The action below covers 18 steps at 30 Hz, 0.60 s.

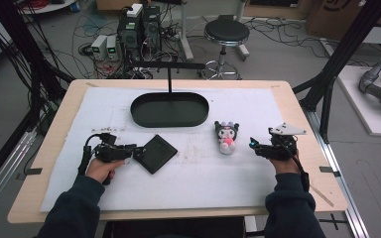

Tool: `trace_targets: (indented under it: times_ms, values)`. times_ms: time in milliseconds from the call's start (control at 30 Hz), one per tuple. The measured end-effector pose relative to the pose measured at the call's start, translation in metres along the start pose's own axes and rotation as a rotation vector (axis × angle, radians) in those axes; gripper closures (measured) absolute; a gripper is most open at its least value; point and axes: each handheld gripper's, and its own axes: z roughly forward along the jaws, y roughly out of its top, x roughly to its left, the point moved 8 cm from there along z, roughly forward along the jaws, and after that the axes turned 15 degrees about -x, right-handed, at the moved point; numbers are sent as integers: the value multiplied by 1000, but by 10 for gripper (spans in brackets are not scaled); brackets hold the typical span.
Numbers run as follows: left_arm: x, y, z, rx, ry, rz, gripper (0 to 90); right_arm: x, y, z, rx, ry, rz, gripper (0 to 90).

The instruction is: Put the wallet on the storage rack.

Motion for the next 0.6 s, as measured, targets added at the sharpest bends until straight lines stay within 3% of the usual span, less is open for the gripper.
trace_targets:
  times_ms: [100,133,167,200,300,333,367,400,433,467,567,600]
  values:
    - [-7,-3,3,27,44,141,461,0,0,0,1,2,-2,213]
    - [-8,-4,3,28,56,166,567,3,1,1,-2,8,0,213]
    - [-11,-4,4,29,35,172,567,3,1,1,-2,8,0,213]
    - [-11,-4,4,31,37,176,621,4,2,1,-7,17,-6,213]
    - [-10,-4,3,25,45,169,648,13,7,3,-27,49,-21,213]
    - [-9,-3,3,20,53,164,671,19,9,5,-34,66,-18,213]
    - [-9,-3,3,18,53,156,701,30,14,9,-49,115,-6,213]
    - [-8,-2,2,14,59,152,701,30,14,9,-49,115,-6,213]
    - [-8,-2,2,11,59,138,726,45,18,15,-58,172,2,213]
    - [-7,-1,2,7,63,129,726,45,18,15,-58,172,2,213]
    - [-6,-1,2,-12,55,96,744,79,27,33,-54,273,5,213]
    - [-6,0,2,-17,51,80,744,79,27,33,-54,273,5,213]
